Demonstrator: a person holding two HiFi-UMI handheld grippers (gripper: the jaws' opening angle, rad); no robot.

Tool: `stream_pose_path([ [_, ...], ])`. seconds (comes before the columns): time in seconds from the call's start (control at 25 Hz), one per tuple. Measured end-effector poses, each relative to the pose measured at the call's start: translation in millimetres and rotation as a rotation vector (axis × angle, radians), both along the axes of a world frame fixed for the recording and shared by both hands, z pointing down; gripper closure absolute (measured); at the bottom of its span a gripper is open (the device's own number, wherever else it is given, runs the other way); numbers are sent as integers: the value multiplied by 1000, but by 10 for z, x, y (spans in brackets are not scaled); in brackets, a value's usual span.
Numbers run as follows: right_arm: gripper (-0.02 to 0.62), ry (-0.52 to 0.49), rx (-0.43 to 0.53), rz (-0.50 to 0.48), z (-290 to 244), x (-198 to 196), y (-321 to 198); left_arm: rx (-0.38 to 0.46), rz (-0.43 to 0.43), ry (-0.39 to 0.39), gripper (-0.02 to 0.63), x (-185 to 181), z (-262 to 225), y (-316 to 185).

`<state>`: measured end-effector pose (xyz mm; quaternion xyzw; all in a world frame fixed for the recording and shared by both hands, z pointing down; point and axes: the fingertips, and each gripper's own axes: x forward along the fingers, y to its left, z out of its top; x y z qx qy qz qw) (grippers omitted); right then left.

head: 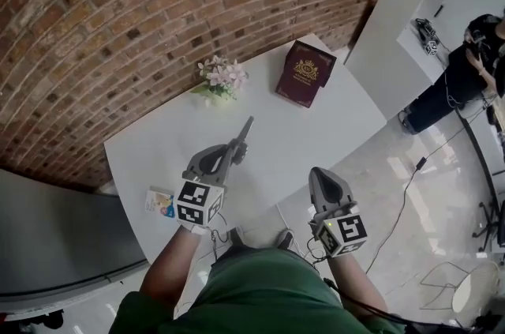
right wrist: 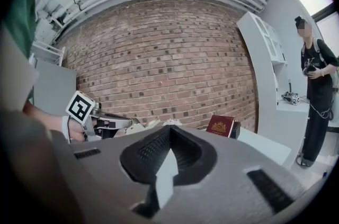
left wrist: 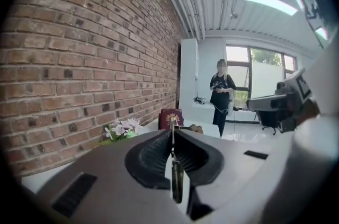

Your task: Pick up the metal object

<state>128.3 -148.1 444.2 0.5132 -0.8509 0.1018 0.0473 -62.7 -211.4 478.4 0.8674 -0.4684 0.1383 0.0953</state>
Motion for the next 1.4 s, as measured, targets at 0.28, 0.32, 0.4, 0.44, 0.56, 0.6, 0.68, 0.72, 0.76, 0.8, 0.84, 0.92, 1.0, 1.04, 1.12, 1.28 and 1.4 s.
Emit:
stream_pose_path([
  [0.28, 592, -11, 60, -26, -287, -56, 20, 89, 4, 57, 589, -3, -493, 189],
  [0.32, 592, -14, 60, -28, -321, -71, 30, 103, 4, 64, 589, -7, -556, 215],
  [0.4, 592, -24, 61, -34, -390, -108, 48, 130, 4, 78, 589, -14, -683, 264],
  [0.44, 592, -29, 62, -38, -422, -131, 59, 143, 4, 85, 589, -18, -746, 289],
  [0.56, 592, -31, 87, -50, -466, -175, 91, 180, 7, 109, 589, -34, -910, 374],
  [0.6, 592, -29, 99, -52, -473, -182, 100, 192, 9, 116, 589, -41, -958, 402],
  [0.68, 593, -34, 107, -58, -525, -219, 117, 217, 14, 127, 589, -55, -1054, 455],
  [0.72, 592, -38, 107, -61, -557, -242, 124, 228, 16, 130, 589, -63, -1097, 477],
  [0.76, 592, -40, 109, -63, -581, -260, 126, 238, 18, 130, 589, -70, -1132, 496],
  [0.8, 592, -41, 112, -66, -596, -274, 126, 245, 19, 130, 589, -76, -1157, 511],
  [0.84, 594, -41, 114, -69, -605, -287, 124, 250, 20, 128, 589, -81, -1174, 523],
  [0.92, 592, -40, 112, -74, -615, -314, 118, 252, 22, 126, 589, -89, -1184, 536],
  [1.0, 593, -40, 110, -77, -620, -343, 106, 249, 22, 125, 589, -97, -1174, 539],
  [1.04, 594, -39, 109, -79, -617, -356, 99, 248, 21, 124, 589, -103, -1165, 538],
  [1.12, 594, -38, 109, -81, -606, -376, 86, 247, 20, 122, 589, -115, -1145, 537],
  [1.28, 594, -37, 101, -85, -592, -392, 53, 236, 22, 129, 589, -116, -1116, 519],
  [1.4, 594, -33, 98, -85, -565, -374, 16, 220, 24, 130, 589, -87, -1100, 487],
])
